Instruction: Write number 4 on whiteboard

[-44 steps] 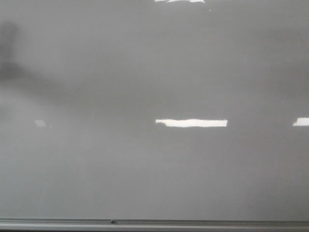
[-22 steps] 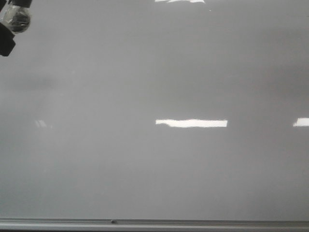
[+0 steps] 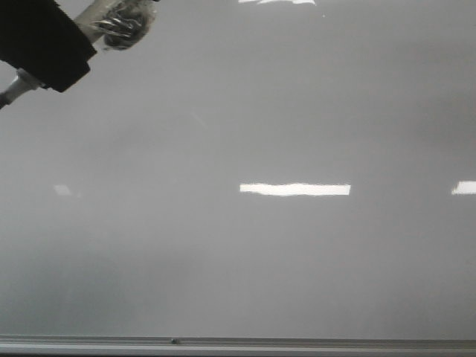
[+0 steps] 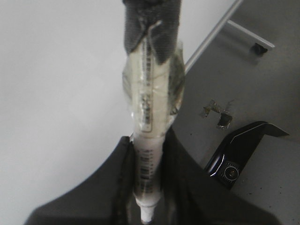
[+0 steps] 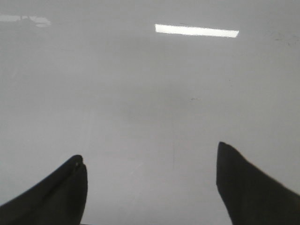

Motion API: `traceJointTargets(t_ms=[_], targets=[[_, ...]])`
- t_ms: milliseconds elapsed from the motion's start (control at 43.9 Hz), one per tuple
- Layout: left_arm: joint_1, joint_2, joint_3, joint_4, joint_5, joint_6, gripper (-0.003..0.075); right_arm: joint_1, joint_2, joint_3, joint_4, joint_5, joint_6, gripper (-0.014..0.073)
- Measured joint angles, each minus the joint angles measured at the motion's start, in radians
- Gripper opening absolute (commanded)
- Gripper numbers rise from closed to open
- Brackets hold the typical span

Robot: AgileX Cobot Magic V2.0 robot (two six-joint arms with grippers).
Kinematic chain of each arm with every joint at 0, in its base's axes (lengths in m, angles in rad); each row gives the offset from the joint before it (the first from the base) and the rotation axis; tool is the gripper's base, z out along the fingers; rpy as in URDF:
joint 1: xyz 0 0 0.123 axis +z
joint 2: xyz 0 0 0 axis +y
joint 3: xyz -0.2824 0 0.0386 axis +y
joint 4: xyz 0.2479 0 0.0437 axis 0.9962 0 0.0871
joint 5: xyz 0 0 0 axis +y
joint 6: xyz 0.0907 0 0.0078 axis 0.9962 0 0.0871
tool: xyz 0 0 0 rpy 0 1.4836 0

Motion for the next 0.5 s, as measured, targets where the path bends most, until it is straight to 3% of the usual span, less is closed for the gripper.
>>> traceJointTargets(t_ms=[273, 501], targets=[[-0.096, 0.088, -0.073, 0.000, 0.055, 0.033, -0.0013, 0.000, 0.021, -0.062, 0.002, 0.129, -0.028, 0.0589], [-0.103, 0.188, -0.144, 0.000, 0.112, 0.104, -0.0013, 0.080, 0.144, -0.189, 0.115, 0.281, -0.281, 0.0587]])
